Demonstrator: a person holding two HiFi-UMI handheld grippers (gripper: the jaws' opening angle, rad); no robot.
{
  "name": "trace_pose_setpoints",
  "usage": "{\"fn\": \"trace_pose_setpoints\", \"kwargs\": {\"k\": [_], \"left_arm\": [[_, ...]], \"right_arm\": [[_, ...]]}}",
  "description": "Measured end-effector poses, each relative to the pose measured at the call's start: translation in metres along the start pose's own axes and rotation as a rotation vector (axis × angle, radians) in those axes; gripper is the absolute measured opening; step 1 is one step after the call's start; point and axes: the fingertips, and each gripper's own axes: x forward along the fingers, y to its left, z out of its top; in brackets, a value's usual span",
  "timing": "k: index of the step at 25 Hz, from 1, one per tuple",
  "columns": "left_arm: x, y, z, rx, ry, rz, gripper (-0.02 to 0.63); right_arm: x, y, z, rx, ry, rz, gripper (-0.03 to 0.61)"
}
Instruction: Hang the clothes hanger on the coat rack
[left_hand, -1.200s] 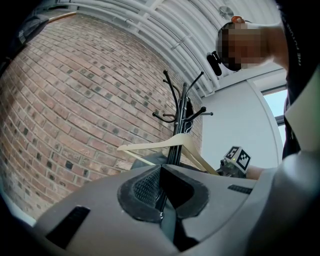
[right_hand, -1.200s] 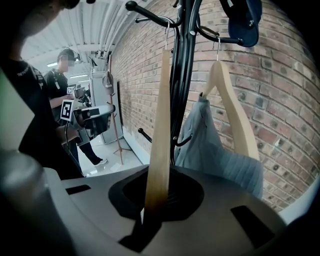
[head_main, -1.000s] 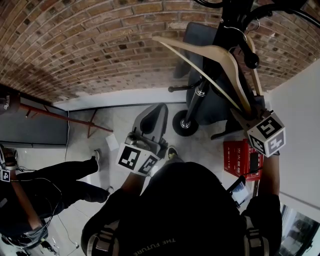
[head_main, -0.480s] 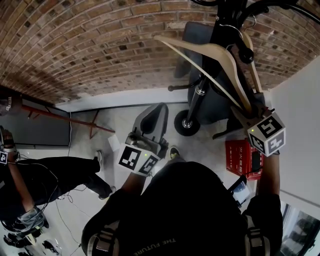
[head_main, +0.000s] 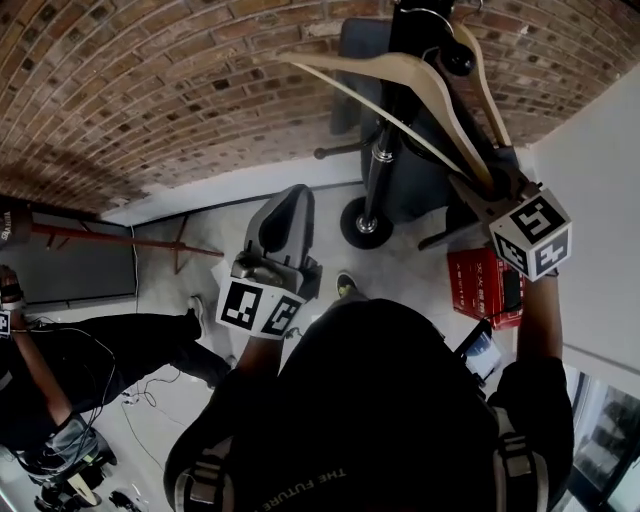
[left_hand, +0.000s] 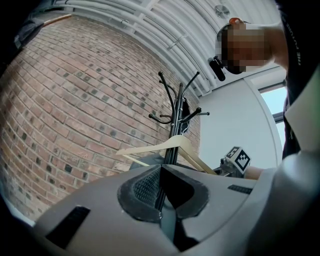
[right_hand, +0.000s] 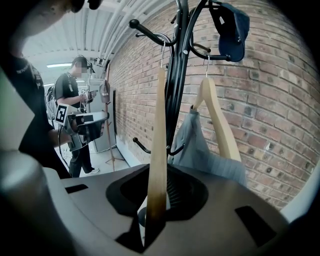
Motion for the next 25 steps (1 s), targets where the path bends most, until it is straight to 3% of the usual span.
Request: {"fn": "trace_pose_setpoints", "kwargs": {"k": [25], "left_arm": [[0.004,-0.022,-0.014,0.016,0.014,0.0,0.018]], "right_arm": [[-0.031,-0.009,0.012,-0.062,-0.17,-0.037,0.117]]}}
